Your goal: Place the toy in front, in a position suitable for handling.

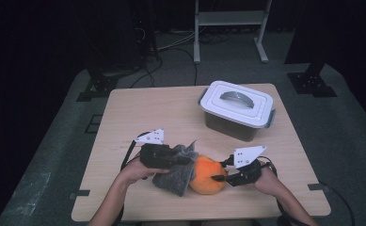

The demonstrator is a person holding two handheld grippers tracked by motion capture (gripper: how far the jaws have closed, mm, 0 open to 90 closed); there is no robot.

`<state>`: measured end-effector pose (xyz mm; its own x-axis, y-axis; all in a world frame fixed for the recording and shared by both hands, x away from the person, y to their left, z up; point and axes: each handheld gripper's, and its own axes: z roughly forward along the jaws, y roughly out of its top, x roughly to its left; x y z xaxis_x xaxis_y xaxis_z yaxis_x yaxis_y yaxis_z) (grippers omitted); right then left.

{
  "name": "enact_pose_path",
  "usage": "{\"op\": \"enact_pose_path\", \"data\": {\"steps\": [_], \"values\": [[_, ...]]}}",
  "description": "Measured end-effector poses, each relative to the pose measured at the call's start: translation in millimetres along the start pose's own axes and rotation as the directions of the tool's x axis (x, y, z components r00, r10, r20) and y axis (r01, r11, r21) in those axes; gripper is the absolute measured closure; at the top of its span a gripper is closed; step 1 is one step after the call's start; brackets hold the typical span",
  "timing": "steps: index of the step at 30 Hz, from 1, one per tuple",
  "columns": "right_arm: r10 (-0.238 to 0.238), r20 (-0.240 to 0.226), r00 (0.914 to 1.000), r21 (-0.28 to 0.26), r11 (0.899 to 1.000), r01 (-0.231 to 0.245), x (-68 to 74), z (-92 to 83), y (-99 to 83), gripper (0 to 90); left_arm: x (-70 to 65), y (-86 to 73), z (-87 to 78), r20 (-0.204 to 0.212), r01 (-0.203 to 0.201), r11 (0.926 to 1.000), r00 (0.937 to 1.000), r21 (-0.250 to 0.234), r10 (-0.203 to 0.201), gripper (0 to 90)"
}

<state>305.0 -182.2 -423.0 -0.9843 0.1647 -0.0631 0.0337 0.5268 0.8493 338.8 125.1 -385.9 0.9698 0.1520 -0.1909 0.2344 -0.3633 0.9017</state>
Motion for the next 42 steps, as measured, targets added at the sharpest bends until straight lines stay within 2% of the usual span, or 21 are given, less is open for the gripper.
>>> {"op": "enact_pose_path", "data": {"steps": [2,4,7,10,15,18,22,30,33,36,38,42], "values": [[-0.016,-0.001,0.9999,0.007,1.000,0.016,0.9,1.7,2.5,58.0,-4.2,8.2,6.7,0.022,-0.016,0.9999,0.9996,-0.004,0.016,73.1],[-0.029,-0.003,0.9996,0.014,0.999,0.029,2.5,4.1,5.5,58.0,-10.2,18.4,16.5,0.047,-0.051,0.9987,0.9977,0.009,0.050,73.1],[-0.044,-0.005,0.9990,0.017,0.999,0.044,3.2,7.1,8.3,57.9,-18.6,29.5,32.9,0.082,-0.097,0.9947,0.9922,0.035,0.094,73.1],[-0.044,-0.005,0.9990,0.016,0.999,0.044,4.2,6.1,7.3,57.9,-19.9,31.6,46.6,0.090,-0.109,0.9909,0.9908,0.079,0.102,73.0],[-0.052,0.002,0.9987,0.012,0.999,0.052,5.4,1.6,1.0,58.6,-14.4,27.0,43.0,0.075,-0.093,0.9920,0.9934,0.086,0.087,72.7],[-0.053,0.004,0.9986,0.008,0.999,0.053,4.7,-0.5,-1.0,58.9,-10.9,21.6,31.9,0.049,-0.074,0.9943,0.9963,0.077,0.071,72.6],[-0.052,0.005,0.9986,0.007,0.999,0.052,4.0,-3.2,-3.4,58.8,-3.5,9.3,13.6,0.017,-0.024,0.9985,0.9996,0.049,0.023,72.4],[-0.052,0.002,0.9987,0.004,0.999,0.052,2.0,-3.8,-4.1,58.8,0.6,-7.9,-1.3,-0.009,0.011,0.9989,0.9999,0.045,-0.010,72.1],[-0.029,0.004,0.9996,-0.007,1.000,0.029,0.5,-5.0,-6.4,58.8,0.9,-11.8,-0.4,0.002,0.029,0.9989,0.9996,0.037,-0.029,72.1],[-0.027,0.008,0.9996,-0.007,1.000,0.027,-0.7,-4.7,-6.2,58.7,0.8,-12.5,3.7,0.018,0.037,0.9990,0.9991,0.026,-0.037,72.3],[-0.013,0.012,0.9998,-0.007,1.000,0.014,-2.3,-4.5,-6.3,58.0,-0.7,-11.3,8.5,0.029,0.036,0.9990,0.9989,0.026,-0.037,72.4],[0.025,0.019,0.9995,-0.007,1.000,-0.025,-4.8,-7.0,-8.5,54.1,-2.9,-5.1,13.6,0.018,0.016,0.9990,0.9997,0.041,-0.017,72.3]]}}
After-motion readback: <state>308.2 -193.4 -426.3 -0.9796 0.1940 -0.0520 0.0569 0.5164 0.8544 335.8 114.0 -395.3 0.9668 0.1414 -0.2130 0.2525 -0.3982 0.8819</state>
